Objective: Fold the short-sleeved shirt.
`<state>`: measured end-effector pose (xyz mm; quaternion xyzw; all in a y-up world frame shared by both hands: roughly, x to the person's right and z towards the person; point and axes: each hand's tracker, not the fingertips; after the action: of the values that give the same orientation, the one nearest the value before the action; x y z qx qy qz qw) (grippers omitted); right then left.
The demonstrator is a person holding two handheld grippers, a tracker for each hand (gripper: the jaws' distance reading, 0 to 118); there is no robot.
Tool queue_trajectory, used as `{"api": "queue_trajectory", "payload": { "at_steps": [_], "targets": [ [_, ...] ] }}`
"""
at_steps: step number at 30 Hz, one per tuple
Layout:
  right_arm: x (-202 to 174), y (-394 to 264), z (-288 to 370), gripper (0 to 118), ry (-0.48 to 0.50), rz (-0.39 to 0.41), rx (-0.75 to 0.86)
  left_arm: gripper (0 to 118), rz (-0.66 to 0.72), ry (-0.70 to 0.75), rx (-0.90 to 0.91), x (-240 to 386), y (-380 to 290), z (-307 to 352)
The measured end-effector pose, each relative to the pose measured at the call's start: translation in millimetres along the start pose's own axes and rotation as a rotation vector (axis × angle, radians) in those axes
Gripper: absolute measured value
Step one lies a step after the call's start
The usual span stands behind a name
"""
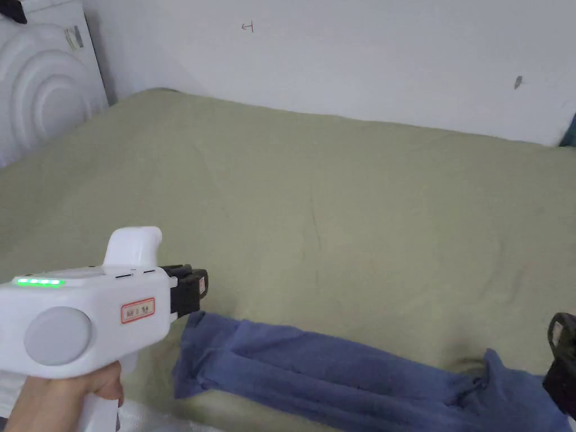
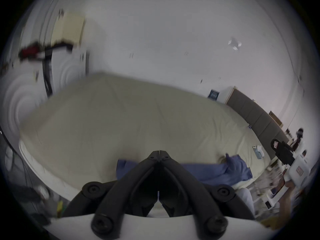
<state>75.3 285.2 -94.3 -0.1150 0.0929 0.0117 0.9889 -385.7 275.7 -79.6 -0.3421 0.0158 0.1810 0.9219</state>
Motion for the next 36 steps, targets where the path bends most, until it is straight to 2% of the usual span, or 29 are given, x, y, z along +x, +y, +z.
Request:
{"api": "queue_trajectory", "payload": {
  "at_steps": [5, 7, 8, 9, 10, 11, 13, 17, 18, 23, 26, 27, 28, 29, 30, 31, 33, 36],
  "targets": [
    [-9, -8, -5, 3, 0.008, -0.011, -0.043, 0, 0.177, -0.091, -0.215, -63, -1, -53],
    [-14, -11, -7, 3, 0.000, -0.006, -0.057, 0, 0.188, -0.157, -0.306, -64, 3, -73],
    [-15, -12, -8, 3, 0.003, -0.006, -0.064, 17, 0.208, -0.159, -0.310, -70, 4, -81],
    [-17, -15, -10, 3, 0.001, -0.003, -0.070, 49, 0.233, -0.193, -0.336, -76, 7, -90],
    [-18, -17, -11, 3, -0.001, 0.003, -0.075, 91, 0.236, -0.250, -0.376, -67, 5, -90],
    [-19, -19, -12, 3, 0.000, 0.008, -0.080, 118, 0.253, -0.296, -0.412, -71, 6, -100],
    [-20, -21, -15, 3, -0.006, 0.005, -0.100, 118, 0.249, -0.316, -0.485, -72, 4, -118],
    [-18, -25, -18, 3, -0.019, -0.018, -0.126, 118, 0.243, -0.312, -0.487, -76, -1, -164],
    [-17, -26, -19, 3, -0.024, -0.021, -0.131, 118, 0.248, -0.330, -0.492, -81, -5, -152],
    [-13, -27, -20, 3, -0.037, -0.036, -0.154, 118, 0.332, -0.483, -0.524, -88, -13, -172],
    [-11, -27, -22, 3, -0.036, -0.042, -0.167, 115, 0.467, -0.626, -0.535, -93, -15, -173],
    [-10, -27, -22, 3, -0.038, -0.041, -0.167, 108, 0.462, -0.633, -0.529, -92, -18, -174],
    [-10, -26, -21, 3, -0.040, -0.040, -0.162, 89, 0.444, -0.597, -0.533, -89, -19, -174],
    [-10, -24, -20, 3, -0.040, -0.043, -0.161, 37, 0.422, -0.554, -0.530, -88, -21, -174],
    [-10, -23, -19, 3, -0.032, -0.049, -0.157, 7, 0.403, -0.516, -0.534, -84, -18, -174],
    [-10, -23, -19, 3, -0.024, -0.051, -0.153, 7, 0.389, -0.437, -0.548, -84, -24, -177],
    [-11, -22, -19, 3, -0.022, -0.042, -0.152, 6, 0.410, -0.500, -0.557, -87, -28, -172],
    [-12, -23, -18, 3, -0.010, -0.048, -0.150, 6, 0.414, -0.471, -0.512, -83, -20, -158]
  ]
}}
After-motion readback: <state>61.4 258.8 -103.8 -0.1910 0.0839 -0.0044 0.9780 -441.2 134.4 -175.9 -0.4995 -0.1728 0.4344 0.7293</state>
